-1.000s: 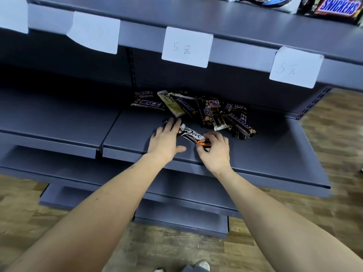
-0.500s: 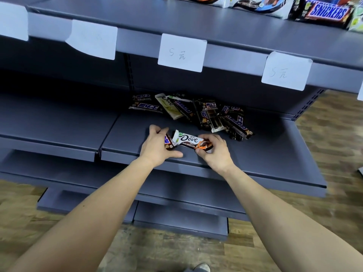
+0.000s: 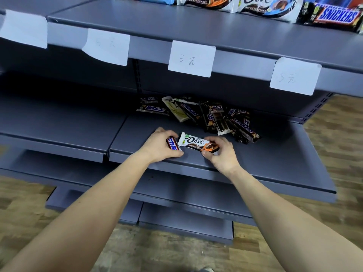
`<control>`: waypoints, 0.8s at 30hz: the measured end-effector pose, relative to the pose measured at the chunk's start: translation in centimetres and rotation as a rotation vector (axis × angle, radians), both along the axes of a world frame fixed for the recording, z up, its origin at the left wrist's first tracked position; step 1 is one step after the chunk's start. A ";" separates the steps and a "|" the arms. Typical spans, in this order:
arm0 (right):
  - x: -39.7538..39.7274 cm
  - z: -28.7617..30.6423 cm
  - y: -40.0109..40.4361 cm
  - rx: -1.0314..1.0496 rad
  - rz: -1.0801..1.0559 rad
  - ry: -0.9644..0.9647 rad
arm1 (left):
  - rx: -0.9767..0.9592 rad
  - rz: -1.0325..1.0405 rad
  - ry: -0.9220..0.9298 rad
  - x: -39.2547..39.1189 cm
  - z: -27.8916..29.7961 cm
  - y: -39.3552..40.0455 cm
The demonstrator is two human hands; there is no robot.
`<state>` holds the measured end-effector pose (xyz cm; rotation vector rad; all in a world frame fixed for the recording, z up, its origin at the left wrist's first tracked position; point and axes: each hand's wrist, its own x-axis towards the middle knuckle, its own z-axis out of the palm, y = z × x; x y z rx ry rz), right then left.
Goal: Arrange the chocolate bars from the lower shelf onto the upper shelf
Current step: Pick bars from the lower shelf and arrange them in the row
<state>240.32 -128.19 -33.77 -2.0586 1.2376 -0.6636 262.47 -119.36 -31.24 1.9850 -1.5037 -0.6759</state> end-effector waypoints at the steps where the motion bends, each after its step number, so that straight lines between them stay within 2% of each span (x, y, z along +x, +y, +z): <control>1: 0.0 0.0 0.0 -0.002 0.001 0.000 | -0.015 0.006 -0.049 -0.6 -0.2 -0.1; 3: 0.0 0.0 0.0 -0.009 0.003 0.002 | -0.046 0.034 -0.094 -1.6 -0.4 0.0; 5: 0.0 -0.1 0.0 -0.007 0.003 -0.001 | -0.092 0.100 -0.025 -1.8 -0.5 0.2; 9: 0.0 0.0 -0.1 0.004 0.003 -0.002 | -0.148 0.208 0.489 -1.0 0.1 0.4; 11: 0.0 0.0 -0.1 0.006 0.006 0.001 | -0.115 0.200 0.615 -0.9 0.2 0.1; 17: -0.1 0.1 0.0 0.017 0.003 0.001 | -0.036 0.173 0.724 -0.3 0.1 0.1; 22: 0.0 0.2 0.0 0.040 0.000 -0.015 | 0.006 0.120 0.551 -0.9 -0.4 0.9; 24: -0.1 0.2 0.0 0.042 -0.001 -0.018 | 0.012 0.124 0.549 -1.0 -0.5 0.8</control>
